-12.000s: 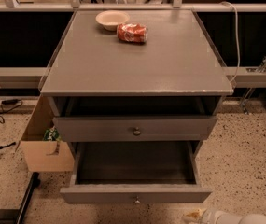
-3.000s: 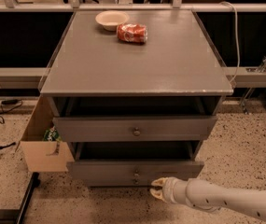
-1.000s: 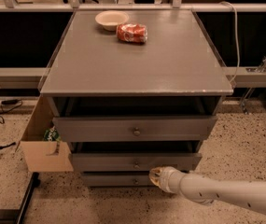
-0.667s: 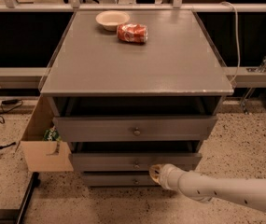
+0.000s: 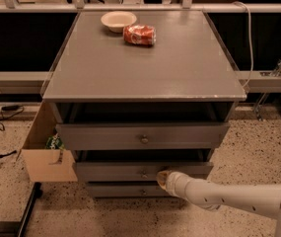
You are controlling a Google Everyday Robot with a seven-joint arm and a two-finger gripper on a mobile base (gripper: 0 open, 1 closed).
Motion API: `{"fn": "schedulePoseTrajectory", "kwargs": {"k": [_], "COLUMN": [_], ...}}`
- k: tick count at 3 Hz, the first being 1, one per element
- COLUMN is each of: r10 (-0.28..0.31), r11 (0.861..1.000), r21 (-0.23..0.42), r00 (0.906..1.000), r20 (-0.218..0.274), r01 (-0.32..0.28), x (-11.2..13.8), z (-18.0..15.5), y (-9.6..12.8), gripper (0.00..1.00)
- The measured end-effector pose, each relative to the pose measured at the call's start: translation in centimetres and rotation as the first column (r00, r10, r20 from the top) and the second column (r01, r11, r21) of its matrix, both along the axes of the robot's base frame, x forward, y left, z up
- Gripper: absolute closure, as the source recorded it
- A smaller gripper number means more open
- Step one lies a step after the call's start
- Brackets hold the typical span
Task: Close middle drawer
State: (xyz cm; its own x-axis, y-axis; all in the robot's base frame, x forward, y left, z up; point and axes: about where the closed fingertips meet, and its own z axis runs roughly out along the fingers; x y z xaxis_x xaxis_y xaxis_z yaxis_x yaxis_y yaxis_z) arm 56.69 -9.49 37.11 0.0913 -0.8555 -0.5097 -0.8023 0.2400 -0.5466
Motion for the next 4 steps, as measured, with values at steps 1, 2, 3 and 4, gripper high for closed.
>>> {"fn": "schedulePoseTrajectory", "kwargs": {"k": [1,2,3,4], "r10": [-0.002,0.0,0.011,0.01], "r11": [1.0,1.0,0.999,1.0], "r21": [-0.029,-0.031,-0.035,-0.026], "r00": [0.9996,0.9995,0.9998,0.9997], "r20": [0.03,0.03,0.015,-0.023], "r01": [0.003,0.001,-0.01,-0.01], "x": [2.4,2.7,2.3,1.0], "z": [0.5,0.3,0.2,0.3], "y": [0.6,0.9,1.1,0.8], "gripper": [1.0,1.0,1.0,1.0]}}
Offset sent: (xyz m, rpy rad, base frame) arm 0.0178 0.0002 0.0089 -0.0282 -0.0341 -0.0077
